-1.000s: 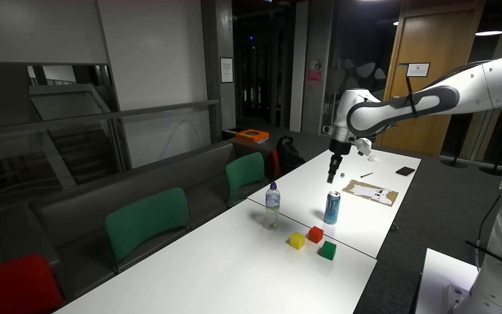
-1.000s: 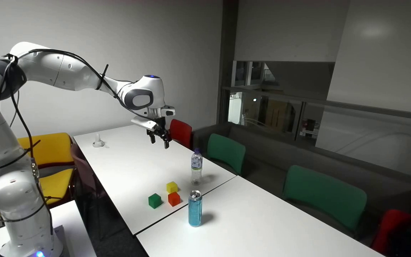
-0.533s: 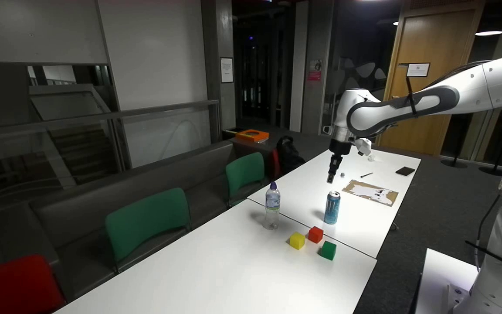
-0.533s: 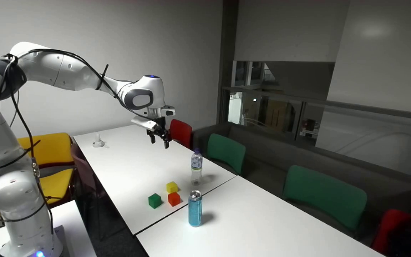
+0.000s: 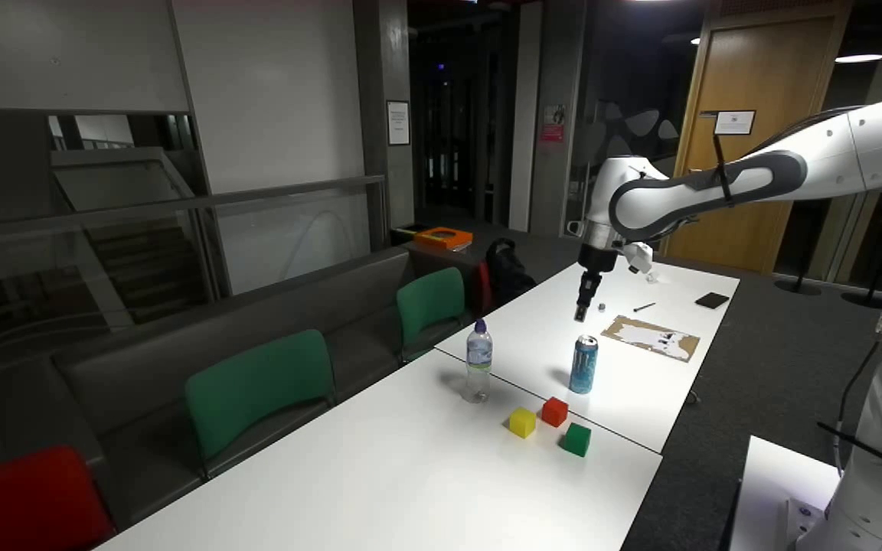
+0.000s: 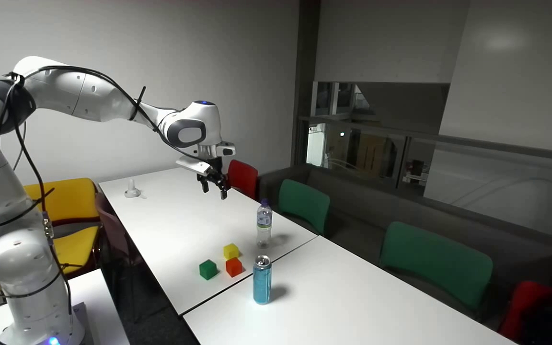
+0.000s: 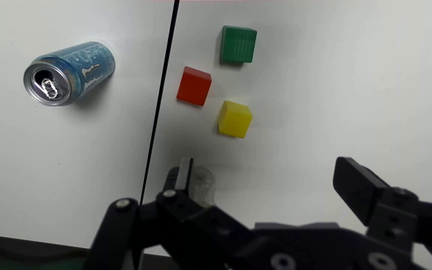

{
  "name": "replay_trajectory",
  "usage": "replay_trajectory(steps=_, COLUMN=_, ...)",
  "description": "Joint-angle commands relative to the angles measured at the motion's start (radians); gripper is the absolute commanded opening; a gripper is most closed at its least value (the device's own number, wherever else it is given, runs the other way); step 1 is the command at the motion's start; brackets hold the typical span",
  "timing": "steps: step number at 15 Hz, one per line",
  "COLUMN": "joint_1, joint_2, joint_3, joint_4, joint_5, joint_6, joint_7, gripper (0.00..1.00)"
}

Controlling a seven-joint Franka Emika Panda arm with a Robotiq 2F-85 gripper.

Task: Stack the three blocks together.

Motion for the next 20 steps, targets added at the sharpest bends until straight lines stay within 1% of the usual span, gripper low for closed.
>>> replay_trajectory(steps=1, joint_1=-0.011, joint_2=0.023, joint_3=0.011, joint_4=0.014, joint_5=0.046, joint_6=0.024, joint_7=-0.01, gripper=1.0)
replay_trajectory(steps=3, joint_1=-0.013, joint_2=0.037, joint_3=0.007, joint_4=0.013, joint_5=0.086, joint_6=0.054, joint_7=-0.013, gripper=1.0)
replay_trajectory(steps=5, joint_1=-0.013, joint_2=0.051, joint_3=0.001, joint_4=0.005, joint_5=0.129, joint_6=0.091, joint_7=-0.048, gripper=1.0)
replay_trajectory(steps=7, joint_1=-0.018, joint_2=0.093, joint_3=-0.001, joint_4=0.017, joint_5=0.157, joint_6=0.115, joint_7=-0.068, gripper=1.0)
replay_trajectory(steps=9, joint_1=-0.028, joint_2=0.152, joint_3=0.001, joint_4=0.048, joint_5=0.152, joint_6=0.111, joint_7=-0.066, gripper=1.0)
replay_trajectory(steps=16, joint_1=-0.094, joint_2=0.39, joint_3=0.019, joint_4=0.256, joint_5=0.105, joint_6=-0.005, joint_7=-0.043, gripper=1.0)
replay_trajectory(steps=20, joint_1=-0.112, joint_2=0.501, joint_3=0.033, joint_4=0.376, joint_5=0.084, joint_6=-0.059, joint_7=-0.002, gripper=1.0)
